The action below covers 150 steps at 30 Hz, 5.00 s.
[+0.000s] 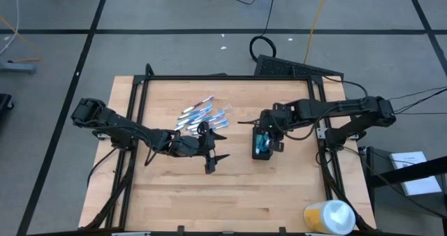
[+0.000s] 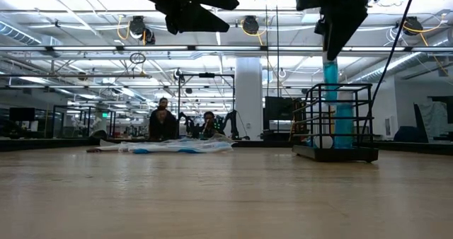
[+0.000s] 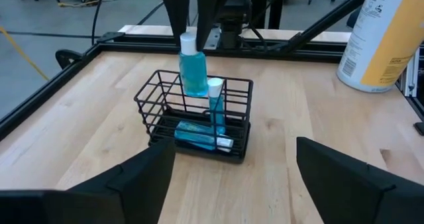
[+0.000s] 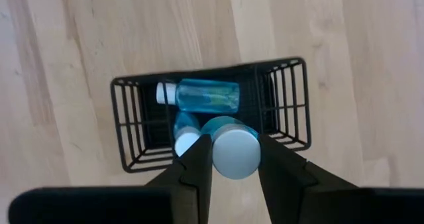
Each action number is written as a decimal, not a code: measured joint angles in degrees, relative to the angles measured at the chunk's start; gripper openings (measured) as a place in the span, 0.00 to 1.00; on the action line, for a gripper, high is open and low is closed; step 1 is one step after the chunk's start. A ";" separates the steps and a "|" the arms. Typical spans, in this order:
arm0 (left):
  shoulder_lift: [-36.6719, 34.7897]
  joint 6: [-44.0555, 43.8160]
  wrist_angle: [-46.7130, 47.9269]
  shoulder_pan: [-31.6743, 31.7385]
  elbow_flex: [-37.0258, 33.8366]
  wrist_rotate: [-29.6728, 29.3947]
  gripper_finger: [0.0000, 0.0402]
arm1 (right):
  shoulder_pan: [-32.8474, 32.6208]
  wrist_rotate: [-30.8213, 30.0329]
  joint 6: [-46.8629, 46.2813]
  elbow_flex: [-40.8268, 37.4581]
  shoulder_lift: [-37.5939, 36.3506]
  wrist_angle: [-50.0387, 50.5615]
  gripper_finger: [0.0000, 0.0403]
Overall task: Pick & Place toothbrushing station
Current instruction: Put the mouthwash into the middle section of the mesh organizer, then put the purple toothbrush into the top section of the mesh organizer
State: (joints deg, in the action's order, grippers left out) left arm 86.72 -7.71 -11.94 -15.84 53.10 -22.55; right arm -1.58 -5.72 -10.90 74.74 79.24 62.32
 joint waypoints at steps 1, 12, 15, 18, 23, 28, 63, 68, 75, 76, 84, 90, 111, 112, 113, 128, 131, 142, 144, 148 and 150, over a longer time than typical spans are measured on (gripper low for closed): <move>0.00 0.00 0.00 0.00 0.00 0.00 0.78 | 0.00 -0.02 -0.02 -0.60 0.00 -0.25 0.21; 0.00 -0.04 -0.03 0.00 0.00 0.00 0.78 | 0.13 2.93 -0.02 -6.91 0.02 -6.27 0.21; 0.00 -0.04 -0.04 0.00 0.00 0.00 0.77 | 0.14 3.02 -0.02 -8.17 0.02 -7.60 0.21; 0.00 -0.04 -0.04 0.00 -0.02 0.00 0.77 | 0.15 3.02 -0.02 -9.14 0.02 -8.37 0.21; 0.00 -0.04 -0.07 0.00 -0.02 0.00 0.79 | 0.15 3.04 -0.02 -10.88 0.02 -9.97 0.21; 0.00 -0.04 -0.07 0.00 -0.02 0.00 0.78 | 0.15 3.04 -0.02 -11.97 0.02 -10.82 0.21; 0.02 -0.04 -0.07 0.00 -0.02 0.00 0.77 | 1.55 5.83 -0.64 -12.00 0.04 -13.89 0.26; 0.02 -0.04 -0.07 0.00 -0.02 0.00 0.79 | 1.57 5.77 -1.10 -12.00 0.04 -12.28 0.26; 0.02 -0.04 -0.07 0.00 -0.02 0.00 0.78 | 1.55 5.80 -1.92 -12.00 0.04 -11.84 0.27; 0.02 -0.03 -0.07 0.00 -0.03 0.00 0.78 | 1.55 5.80 -1.92 -12.00 0.04 -11.84 0.27; 0.02 -0.04 -0.07 0.00 -0.04 0.00 0.79 | 1.55 5.82 -1.91 -12.00 0.07 -11.84 0.28; 0.02 -0.04 -0.07 0.00 -0.04 0.00 0.78 | 1.53 5.90 -1.95 -11.96 0.07 -11.79 0.32; 0.02 -0.04 -0.16 0.00 -0.04 0.00 0.77 | 1.53 5.90 -1.44 -8.70 -0.26 -11.09 0.33; 0.02 -0.04 -0.17 0.00 -0.04 0.00 0.77 | 1.53 5.90 -1.44 -8.33 -0.28 -11.03 0.32; 0.02 -0.02 -0.17 0.00 -0.04 0.00 0.77 | 1.53 5.90 -1.44 -7.97 -0.53 -10.97 0.32; -3.55 -2.83 7.35 0.04 -0.09 -6.19 0.75 | -1.25 3.95 -1.90 -7.64 -14.57 -20.64 0.32; -7.66 -4.53 12.41 0.26 -0.07 -13.42 0.73 | -4.21 0.49 0.56 -10.45 -18.63 -30.40 0.32; -11.67 -22.92 36.30 15.03 -0.07 -8.96 0.68 | -11.96 -0.24 16.71 -33.44 -24.57 -72.49 0.37; -10.15 -23.48 38.55 20.56 -0.07 -2.39 0.69 | -12.57 -0.24 19.90 -34.87 -24.59 -75.20 0.43; -6.79 -19.66 41.50 29.53 -0.07 6.75 0.73 | -13.27 -0.52 21.59 -35.22 -24.78 -76.21 0.58; -5.30 -16.83 42.73 32.55 -0.07 8.64 0.75 | -13.25 -0.50 21.71 -35.22 -25.55 -76.65 0.65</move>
State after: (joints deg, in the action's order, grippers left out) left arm 81.42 -24.54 30.78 16.72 53.04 -13.91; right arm -14.83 -6.22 10.82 39.53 53.69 -14.34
